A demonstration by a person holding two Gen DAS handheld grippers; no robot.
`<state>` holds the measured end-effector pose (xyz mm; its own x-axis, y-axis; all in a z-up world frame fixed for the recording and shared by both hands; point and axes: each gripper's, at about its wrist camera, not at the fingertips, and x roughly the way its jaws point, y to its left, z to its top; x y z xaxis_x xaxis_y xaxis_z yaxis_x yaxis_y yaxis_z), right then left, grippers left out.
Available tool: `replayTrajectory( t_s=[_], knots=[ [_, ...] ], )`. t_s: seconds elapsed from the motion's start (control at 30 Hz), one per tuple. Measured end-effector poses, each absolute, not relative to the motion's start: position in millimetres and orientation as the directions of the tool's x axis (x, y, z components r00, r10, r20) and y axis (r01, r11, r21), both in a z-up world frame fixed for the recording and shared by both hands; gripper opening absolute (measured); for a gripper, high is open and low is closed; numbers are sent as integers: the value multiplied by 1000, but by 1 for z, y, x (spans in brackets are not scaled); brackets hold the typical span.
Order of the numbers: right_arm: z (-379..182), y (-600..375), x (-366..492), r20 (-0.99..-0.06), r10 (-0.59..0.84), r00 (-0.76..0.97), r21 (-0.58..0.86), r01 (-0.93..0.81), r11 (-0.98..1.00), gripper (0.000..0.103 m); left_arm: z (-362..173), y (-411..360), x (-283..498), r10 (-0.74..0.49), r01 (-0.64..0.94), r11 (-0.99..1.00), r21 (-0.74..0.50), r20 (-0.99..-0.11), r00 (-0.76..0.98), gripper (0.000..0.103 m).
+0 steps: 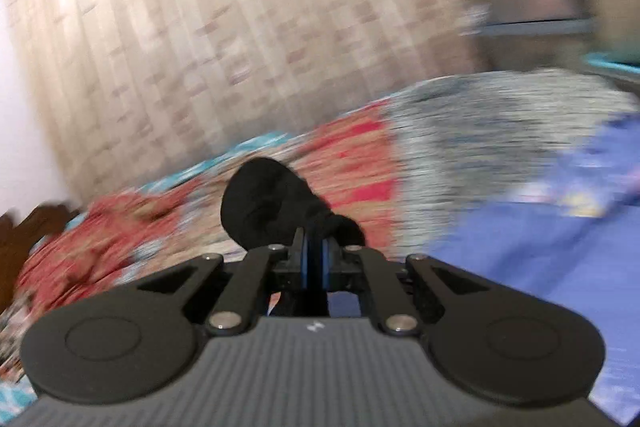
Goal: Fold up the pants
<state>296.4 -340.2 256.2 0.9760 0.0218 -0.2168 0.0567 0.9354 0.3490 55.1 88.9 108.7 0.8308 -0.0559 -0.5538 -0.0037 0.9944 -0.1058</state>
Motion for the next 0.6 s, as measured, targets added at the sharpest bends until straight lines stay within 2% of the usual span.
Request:
replayTrajectory(
  t_s=[0.13,0.17,0.23,0.3,0.43,0.53,0.6],
  knots=[
    [209,-424,240,-331,-222,917,305,327,895,9,94,64,42,-90,63,996,-65,-607,790,22],
    [191,-442,228,-395,-290,872,268,411,872,12,93,60,35,-98,80,995,-58,-608,788,29],
    [160,-468,213,-528,-308,791,254,493,832,19,95,61,19,-106,89,994,-57,-604,790,37],
    [137,-484,192,-599,-272,753,306,530,791,34,100,73,4,-91,58,996,-73,-604,791,45],
    [137,-463,168,-579,-253,775,267,474,839,34,101,125,-25,-45,-124,970,-211,-651,758,47],
    [154,-417,178,-534,-131,835,248,302,920,37,90,169,-45,-92,-259,880,-399,-676,731,48],
    [165,-372,197,-538,18,843,224,122,967,52,79,189,-54,-137,-311,806,-504,-670,730,52]
  ],
)
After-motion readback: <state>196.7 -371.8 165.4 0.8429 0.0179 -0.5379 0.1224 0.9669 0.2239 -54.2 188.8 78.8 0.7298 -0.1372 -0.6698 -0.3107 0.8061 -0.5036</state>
